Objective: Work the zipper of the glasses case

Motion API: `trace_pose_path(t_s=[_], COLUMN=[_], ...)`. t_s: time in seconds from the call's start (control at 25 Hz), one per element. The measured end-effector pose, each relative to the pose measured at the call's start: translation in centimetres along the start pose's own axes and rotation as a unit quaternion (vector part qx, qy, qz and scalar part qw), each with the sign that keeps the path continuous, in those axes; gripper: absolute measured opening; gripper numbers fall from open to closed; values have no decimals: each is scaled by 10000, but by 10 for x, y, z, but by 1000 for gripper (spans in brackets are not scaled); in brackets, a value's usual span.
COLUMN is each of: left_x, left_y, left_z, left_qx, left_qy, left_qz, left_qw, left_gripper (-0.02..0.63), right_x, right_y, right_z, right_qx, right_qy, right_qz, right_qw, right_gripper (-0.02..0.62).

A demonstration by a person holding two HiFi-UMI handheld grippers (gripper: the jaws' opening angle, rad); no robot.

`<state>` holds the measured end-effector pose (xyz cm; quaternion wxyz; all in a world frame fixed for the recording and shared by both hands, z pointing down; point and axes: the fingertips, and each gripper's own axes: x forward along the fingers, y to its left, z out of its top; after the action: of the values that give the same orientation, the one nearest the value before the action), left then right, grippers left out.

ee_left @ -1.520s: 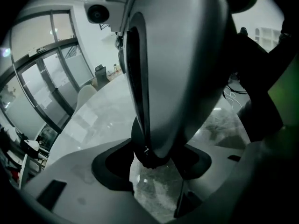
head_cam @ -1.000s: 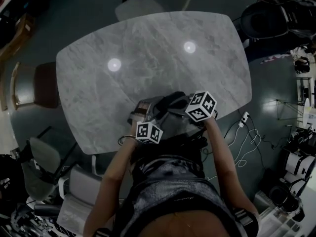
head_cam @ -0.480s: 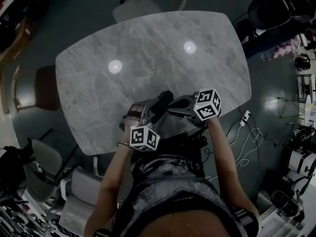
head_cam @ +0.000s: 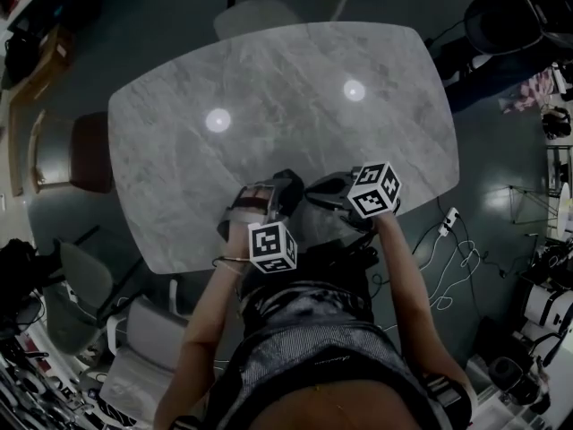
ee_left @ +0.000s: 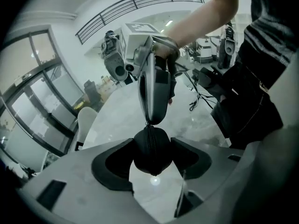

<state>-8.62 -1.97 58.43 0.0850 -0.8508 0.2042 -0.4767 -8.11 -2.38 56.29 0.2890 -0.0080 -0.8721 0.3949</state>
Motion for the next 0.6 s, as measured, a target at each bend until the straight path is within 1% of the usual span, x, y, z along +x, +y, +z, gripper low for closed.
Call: trace_pose_path(t_s=[0.12,0.24,0.44,0.6], left_x=[8,15,24,26], left_y=[-3,-3,-7,-6], left_z=[6,13,22,28], left_qx=[130,239,301,345], left_qy=[173,282,336,366], left_qz=[-125,-240,-325,-314], left_qw=[9997,9990,9985,9982], left_gripper=[249,249,249,249], right_x=[-5,-14,-25,-29], right_y=[-7,-13,-13,-7], right_z=[-7,-10,-13,-12], right_qx=[83,178,354,293], right_qy=[79,31,-160,-164], right_qz=[-212,-332,-306,-235], right_qw=[9997,9993,9988,9992], right_gripper=[60,60,60,58])
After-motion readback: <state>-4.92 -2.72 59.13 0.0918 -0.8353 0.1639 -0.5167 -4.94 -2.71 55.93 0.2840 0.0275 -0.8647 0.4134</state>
